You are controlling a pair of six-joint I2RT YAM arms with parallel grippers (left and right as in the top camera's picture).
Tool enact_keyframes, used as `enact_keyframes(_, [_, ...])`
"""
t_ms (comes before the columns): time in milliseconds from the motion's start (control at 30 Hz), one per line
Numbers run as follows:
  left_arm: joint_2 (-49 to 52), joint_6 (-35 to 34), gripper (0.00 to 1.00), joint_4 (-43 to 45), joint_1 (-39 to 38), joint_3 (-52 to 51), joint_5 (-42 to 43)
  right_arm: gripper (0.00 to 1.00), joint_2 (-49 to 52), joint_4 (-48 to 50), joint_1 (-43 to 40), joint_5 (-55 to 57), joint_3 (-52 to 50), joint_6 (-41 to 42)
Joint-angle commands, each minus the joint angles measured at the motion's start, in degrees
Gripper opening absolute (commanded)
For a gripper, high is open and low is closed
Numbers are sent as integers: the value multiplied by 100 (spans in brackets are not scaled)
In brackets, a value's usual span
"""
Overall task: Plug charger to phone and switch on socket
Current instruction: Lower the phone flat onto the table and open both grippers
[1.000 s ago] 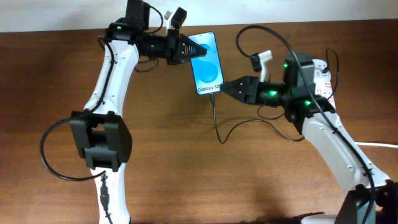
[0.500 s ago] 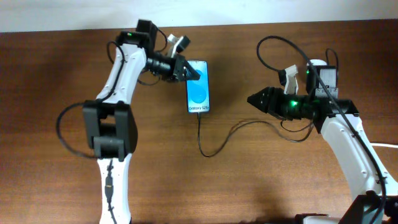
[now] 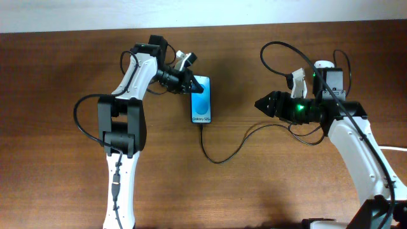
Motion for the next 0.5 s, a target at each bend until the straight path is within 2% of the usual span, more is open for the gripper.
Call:
enact_keyframes(0, [94, 114, 20, 13, 0, 57, -345, 67, -90, -4, 0, 50, 28, -81])
enact_keyframes(100, [94, 111, 31, -20, 0, 57, -706, 68, -92, -4, 0, 50, 28, -83])
enact_keyframes(200, [94, 111, 48, -31, 0, 57, -717, 68, -92, -4, 0, 48, 28, -81])
enact_keyframes(300, [94, 114, 56, -33, 0, 57, -892, 72, -92, -4, 0, 48, 28, -81])
enact_keyframes(467, [94, -275, 59, -74, 0, 57, -1738, 72, -90, -4, 0, 48, 28, -83])
